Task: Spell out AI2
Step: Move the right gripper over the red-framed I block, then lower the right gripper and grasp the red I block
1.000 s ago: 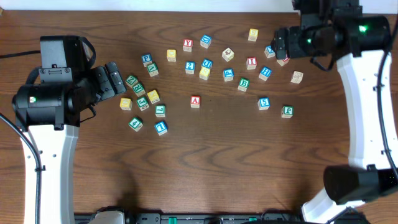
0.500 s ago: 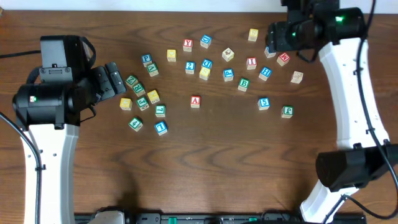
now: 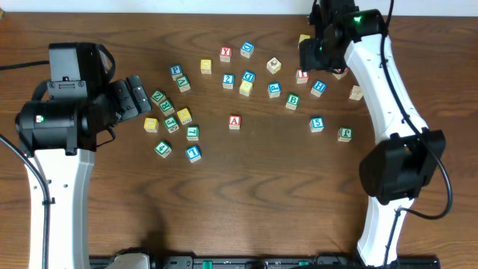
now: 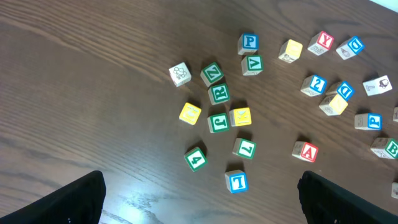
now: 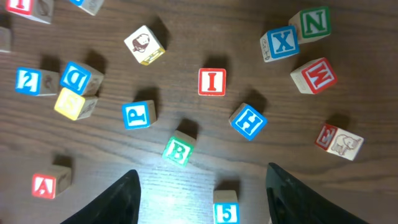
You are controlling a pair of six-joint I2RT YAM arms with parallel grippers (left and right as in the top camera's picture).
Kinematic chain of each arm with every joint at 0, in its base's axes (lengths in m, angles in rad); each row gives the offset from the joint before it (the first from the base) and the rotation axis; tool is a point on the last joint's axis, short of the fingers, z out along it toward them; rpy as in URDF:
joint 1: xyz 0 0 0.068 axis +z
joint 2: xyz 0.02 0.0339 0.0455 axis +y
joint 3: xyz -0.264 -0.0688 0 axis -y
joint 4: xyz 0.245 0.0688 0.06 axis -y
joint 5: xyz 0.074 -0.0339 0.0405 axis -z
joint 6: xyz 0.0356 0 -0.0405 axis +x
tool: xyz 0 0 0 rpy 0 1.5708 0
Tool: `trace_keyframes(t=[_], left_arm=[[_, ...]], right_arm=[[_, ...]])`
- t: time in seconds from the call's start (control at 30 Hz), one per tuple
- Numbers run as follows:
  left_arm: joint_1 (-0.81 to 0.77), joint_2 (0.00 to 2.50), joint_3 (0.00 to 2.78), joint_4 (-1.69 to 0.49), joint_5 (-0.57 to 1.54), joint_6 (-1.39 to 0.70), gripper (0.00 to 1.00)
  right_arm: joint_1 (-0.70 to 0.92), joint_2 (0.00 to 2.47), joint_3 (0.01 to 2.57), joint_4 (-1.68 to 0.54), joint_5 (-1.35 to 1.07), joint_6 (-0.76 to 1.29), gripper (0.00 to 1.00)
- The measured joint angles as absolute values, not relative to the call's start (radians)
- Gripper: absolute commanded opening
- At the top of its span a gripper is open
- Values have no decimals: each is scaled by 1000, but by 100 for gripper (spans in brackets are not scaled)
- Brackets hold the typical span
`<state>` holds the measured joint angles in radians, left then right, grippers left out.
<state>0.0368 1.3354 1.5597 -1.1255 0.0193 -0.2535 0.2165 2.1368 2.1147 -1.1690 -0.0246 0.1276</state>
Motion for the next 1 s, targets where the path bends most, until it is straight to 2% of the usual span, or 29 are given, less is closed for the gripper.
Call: trace_keyframes(t=[0.7, 1.0], left_arm=[[37, 1335, 1560, -1126, 20, -253, 98], [37, 1335, 1560, -1126, 20, -253, 98]], right_arm=[[216, 2320, 2115, -1069, -14, 149, 61], [216, 2375, 2115, -1015, 14, 160, 59]])
